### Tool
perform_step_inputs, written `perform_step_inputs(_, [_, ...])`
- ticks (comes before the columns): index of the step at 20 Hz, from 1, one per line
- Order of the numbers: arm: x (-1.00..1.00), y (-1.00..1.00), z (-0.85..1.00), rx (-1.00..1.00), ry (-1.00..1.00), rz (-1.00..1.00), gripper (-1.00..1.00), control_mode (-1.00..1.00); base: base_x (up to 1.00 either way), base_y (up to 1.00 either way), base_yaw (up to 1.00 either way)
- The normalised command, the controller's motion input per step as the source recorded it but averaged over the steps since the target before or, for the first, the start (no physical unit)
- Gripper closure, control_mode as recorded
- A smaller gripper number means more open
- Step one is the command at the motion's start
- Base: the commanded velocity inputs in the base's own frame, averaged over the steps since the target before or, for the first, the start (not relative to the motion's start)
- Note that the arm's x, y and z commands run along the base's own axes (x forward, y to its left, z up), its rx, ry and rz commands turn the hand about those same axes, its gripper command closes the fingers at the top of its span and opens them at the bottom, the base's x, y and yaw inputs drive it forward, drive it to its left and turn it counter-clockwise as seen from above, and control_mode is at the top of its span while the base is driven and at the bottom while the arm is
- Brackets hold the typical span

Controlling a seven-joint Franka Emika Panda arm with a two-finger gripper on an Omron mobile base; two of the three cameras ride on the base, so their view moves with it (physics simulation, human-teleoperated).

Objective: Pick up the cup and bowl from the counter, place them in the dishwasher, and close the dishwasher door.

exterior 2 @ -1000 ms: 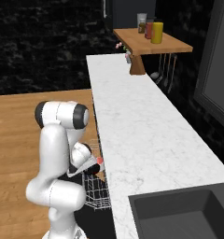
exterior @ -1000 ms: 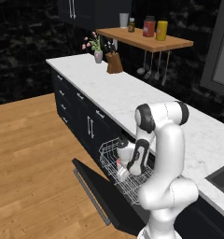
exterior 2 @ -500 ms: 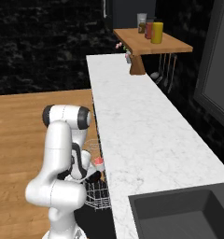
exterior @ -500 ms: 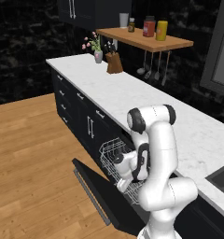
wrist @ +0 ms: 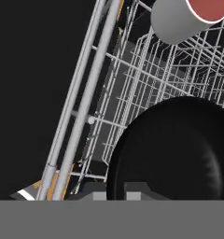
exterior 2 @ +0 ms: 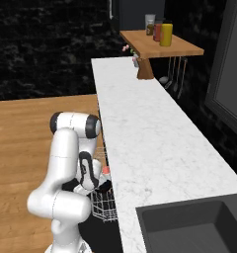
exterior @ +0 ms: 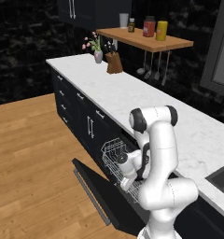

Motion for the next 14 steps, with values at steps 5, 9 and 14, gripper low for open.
perform_step_inputs(5, [0.02,0.07,-0.18,0.00,0.18,0.00,-1.00,-1.00,0.00,0.00,0.00])
perform_step_inputs(9, [0.00,0.02,-0.02,0.00,0.06,0.00,-1.00,-1.00,0.00,0.00,0.00])
perform_step_inputs(14, [-0.19,0.01,0.20,0.00,0.00,0.01,-1.00,-1.00,0.00,0.00,0.00])
